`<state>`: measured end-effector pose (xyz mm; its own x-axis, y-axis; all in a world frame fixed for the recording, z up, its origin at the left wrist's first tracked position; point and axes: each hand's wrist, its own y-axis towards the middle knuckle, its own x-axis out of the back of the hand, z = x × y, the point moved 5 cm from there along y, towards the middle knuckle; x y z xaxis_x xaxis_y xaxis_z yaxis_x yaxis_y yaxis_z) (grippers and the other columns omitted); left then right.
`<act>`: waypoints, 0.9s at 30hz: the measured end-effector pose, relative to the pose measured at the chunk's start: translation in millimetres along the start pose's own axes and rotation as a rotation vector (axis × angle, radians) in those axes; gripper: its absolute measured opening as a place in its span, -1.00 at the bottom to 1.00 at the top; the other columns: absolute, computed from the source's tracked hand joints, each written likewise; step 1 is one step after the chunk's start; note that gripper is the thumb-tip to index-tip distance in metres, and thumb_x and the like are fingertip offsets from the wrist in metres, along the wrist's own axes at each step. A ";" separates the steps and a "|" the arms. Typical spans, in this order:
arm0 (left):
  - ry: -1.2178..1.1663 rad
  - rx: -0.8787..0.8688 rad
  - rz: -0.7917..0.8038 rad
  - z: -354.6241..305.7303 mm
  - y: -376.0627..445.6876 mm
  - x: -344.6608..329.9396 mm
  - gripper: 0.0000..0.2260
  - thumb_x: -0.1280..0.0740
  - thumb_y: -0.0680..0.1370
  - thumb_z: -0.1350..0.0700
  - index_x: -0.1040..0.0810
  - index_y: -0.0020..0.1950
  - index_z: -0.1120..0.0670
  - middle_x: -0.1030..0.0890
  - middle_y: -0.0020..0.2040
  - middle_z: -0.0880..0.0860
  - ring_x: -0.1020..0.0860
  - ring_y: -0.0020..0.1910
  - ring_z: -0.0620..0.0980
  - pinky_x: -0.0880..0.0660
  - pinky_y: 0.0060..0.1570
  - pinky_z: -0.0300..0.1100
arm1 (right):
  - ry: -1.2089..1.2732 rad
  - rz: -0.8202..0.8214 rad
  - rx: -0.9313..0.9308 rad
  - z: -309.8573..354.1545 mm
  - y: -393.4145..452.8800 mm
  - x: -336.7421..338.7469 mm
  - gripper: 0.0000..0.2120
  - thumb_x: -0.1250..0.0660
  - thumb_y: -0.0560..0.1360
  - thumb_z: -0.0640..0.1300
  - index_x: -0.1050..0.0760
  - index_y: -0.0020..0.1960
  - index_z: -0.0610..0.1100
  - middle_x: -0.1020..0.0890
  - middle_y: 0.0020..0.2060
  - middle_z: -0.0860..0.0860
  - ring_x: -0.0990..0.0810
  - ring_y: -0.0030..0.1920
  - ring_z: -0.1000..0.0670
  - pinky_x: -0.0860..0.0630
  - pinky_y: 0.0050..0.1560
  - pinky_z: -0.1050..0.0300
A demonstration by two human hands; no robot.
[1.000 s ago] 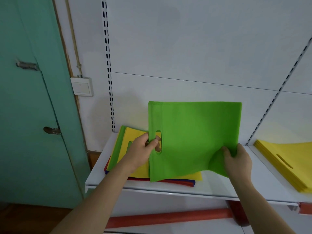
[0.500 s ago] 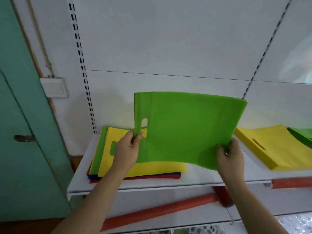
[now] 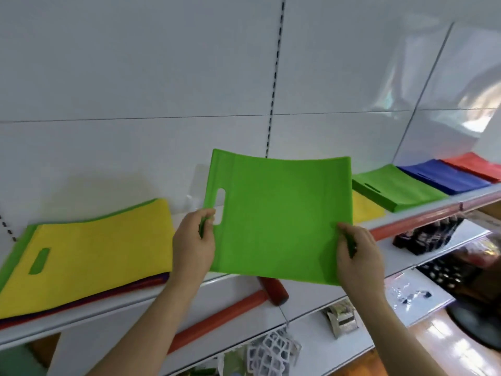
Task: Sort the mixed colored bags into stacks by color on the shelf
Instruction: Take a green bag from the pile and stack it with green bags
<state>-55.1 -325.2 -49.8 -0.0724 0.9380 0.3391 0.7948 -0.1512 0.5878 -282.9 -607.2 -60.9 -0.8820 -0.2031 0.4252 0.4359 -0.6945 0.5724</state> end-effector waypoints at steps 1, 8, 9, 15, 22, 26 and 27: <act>0.001 -0.007 0.016 -14.2 -6.6 -22.2 -0.82 -0.36 0.65 0.26 -0.66 0.22 0.11 -0.70 0.12 0.02 -0.53 0.05 -0.23 -0.31 0.04 -0.57 | -0.028 0.015 0.001 -16.0 4.0 16.7 -0.66 -0.31 0.62 -0.27 -0.57 0.35 -0.04 -0.58 0.15 0.16 -0.59 0.01 0.10 -0.57 0.07 0.02; -0.047 -0.041 0.167 -108.4 -47.3 -175.8 -0.76 -0.38 0.63 0.25 -0.62 0.28 0.07 -0.66 0.19 -0.01 -0.59 0.12 -0.08 -0.39 0.09 -0.31 | -0.163 -0.062 -0.030 -134.5 44.3 135.4 -0.55 -0.37 0.54 -0.37 -0.58 0.38 -0.09 -0.58 0.17 0.10 -0.56 -0.06 0.17 -0.40 -0.10 0.30; -0.054 -0.047 0.183 -119.2 -51.4 -194.5 -0.75 -0.39 0.62 0.25 -0.62 0.29 0.08 -0.66 0.19 -0.01 -0.58 0.10 -0.08 -0.38 0.08 -0.31 | -0.173 -0.096 -0.048 -151.4 49.7 149.6 -0.57 -0.38 0.54 -0.38 -0.60 0.36 -0.10 -0.61 0.16 0.08 -0.54 -0.03 0.16 -0.40 -0.06 0.33; -0.096 -0.090 0.290 -167.2 -60.9 -301.5 -0.74 -0.38 0.64 0.24 -0.61 0.33 0.10 -0.64 0.23 -0.02 -0.55 0.17 -0.11 -0.41 0.15 -0.28 | -0.225 -0.202 -0.120 -238.6 76.4 199.2 -0.62 -0.39 0.54 -0.38 -0.62 0.31 -0.13 -0.56 0.10 0.18 -0.47 -0.02 0.23 -0.32 0.00 0.46; -0.155 -0.091 0.334 -190.6 -47.2 -433.6 -0.73 -0.36 0.64 0.28 -0.59 0.34 0.14 -0.63 0.25 0.05 -0.55 0.22 -0.07 -0.44 0.21 -0.18 | -0.297 -0.196 -0.132 -320.5 144.4 220.8 -0.60 -0.36 0.54 -0.38 -0.60 0.34 -0.14 -0.60 0.18 0.09 -0.54 0.08 0.09 -0.40 0.09 0.19; -0.189 -0.058 0.327 -202.6 -23.8 -497.8 -0.73 -0.36 0.64 0.26 -0.59 0.34 0.10 -0.63 0.25 0.00 -0.52 0.20 -0.15 -0.43 0.20 -0.22 | -0.334 -0.187 -0.123 -353.4 210.5 228.8 -0.60 -0.36 0.55 -0.37 -0.60 0.35 -0.11 -0.61 0.19 0.07 -0.57 0.11 0.02 -0.45 0.14 0.09; -0.196 -0.057 0.326 -204.5 -17.6 -511.2 -0.73 -0.36 0.65 0.25 -0.59 0.34 0.08 -0.63 0.25 -0.02 -0.53 0.21 -0.14 -0.44 0.20 -0.20 | -0.337 -0.181 -0.109 -360.8 226.8 228.5 -0.60 -0.35 0.55 -0.36 -0.60 0.35 -0.10 -0.61 0.19 0.07 -0.56 0.11 0.03 -0.45 0.14 0.09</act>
<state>-155.3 -865.8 -83.3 0.2993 0.8790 0.3712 0.7222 -0.4630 0.5139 -450.3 -1060.2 -86.8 -0.8270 0.1546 0.5405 0.2408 -0.7714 0.5890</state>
